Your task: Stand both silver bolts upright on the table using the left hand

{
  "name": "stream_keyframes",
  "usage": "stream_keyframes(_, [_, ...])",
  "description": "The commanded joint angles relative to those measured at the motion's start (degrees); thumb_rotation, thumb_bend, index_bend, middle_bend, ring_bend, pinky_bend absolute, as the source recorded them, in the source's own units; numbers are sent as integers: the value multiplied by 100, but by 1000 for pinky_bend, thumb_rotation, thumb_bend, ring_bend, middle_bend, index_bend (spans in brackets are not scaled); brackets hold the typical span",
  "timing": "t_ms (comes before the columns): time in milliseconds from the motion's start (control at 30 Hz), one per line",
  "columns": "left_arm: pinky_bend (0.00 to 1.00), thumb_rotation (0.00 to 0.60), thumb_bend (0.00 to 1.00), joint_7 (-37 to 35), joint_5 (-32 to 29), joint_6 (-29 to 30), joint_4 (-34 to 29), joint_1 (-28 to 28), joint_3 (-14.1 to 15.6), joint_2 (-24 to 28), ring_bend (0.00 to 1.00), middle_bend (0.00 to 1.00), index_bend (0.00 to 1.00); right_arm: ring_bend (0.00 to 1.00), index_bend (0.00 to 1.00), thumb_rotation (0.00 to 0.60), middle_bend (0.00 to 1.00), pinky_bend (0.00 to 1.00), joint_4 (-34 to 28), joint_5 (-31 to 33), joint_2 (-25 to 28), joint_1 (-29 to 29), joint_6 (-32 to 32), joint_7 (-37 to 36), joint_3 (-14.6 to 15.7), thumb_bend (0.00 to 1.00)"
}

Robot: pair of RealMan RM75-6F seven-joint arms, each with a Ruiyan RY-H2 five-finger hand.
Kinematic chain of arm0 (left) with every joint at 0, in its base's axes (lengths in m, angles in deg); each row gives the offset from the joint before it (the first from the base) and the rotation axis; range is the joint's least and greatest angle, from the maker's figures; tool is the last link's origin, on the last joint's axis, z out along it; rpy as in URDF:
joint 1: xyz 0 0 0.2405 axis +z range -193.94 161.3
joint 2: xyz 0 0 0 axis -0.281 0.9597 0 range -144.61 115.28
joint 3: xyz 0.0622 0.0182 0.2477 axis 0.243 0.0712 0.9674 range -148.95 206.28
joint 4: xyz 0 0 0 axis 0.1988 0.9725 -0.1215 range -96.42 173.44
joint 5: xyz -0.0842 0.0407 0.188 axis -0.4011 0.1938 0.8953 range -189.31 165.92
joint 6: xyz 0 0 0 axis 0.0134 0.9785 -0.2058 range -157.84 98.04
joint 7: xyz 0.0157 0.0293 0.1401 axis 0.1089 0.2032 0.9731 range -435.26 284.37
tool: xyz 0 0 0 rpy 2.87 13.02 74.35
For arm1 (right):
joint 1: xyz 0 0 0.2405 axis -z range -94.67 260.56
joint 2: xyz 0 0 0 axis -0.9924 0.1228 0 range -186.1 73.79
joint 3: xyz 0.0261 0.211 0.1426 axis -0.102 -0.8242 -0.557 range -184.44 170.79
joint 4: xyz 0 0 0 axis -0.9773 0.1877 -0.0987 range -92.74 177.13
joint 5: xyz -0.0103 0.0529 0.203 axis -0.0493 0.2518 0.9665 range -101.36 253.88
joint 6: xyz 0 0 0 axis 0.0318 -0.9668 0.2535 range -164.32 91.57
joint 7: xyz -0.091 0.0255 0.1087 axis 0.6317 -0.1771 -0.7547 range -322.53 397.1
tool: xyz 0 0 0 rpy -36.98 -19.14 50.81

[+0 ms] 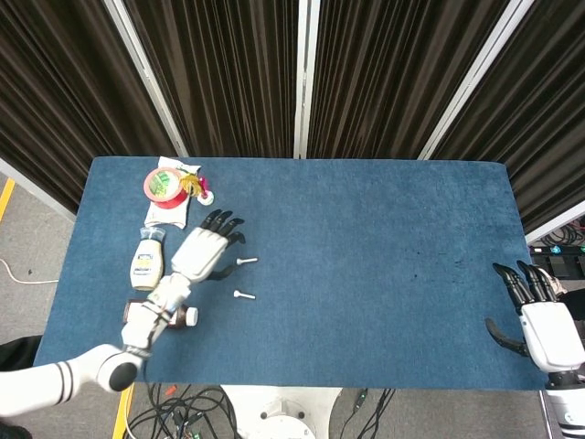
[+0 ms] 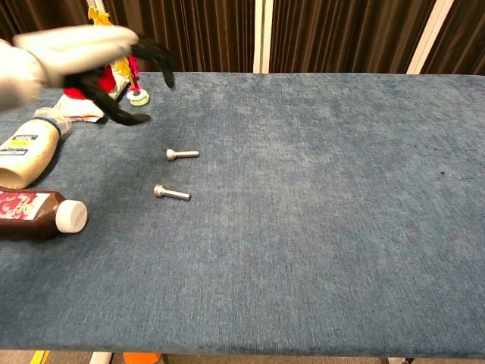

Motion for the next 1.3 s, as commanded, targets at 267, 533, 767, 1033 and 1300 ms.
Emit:
stream_keyframes(267, [0,600,304,1025,-1858,-321,1148,-836,-41,-1127,0,128,395,0,31,600,131,0,-64,61,34,0,60,51,-22,223])
stream_keyframes(533, [0,600,335,1433,-2649,-186,1458,-1160,-17,-1531,0,128,429,0,31,600,131,0,-45,54,39,18,48,12,-24,223])
stream_keyframes(767, [0,600,336,1602,-2950,-135,1568,-1315,81,-1623,0,128,431,0,31,600,131,0,12,65,29,52,32,-62,-14,223])
stream_keyframes(1033, [0,600,335,1573,-2996,-102,1359,-1377,186,-1560,0,128,460,0,31,600,131,0,46,65,17,50,51,-99,-21,223])
stream_keyframes(1300, [0,600,334,1600,-3033,-9,1388,-1469,245,-1593,0,128,476,0,31,600,131,0,55,74,20,82,23,-119,-20,223])
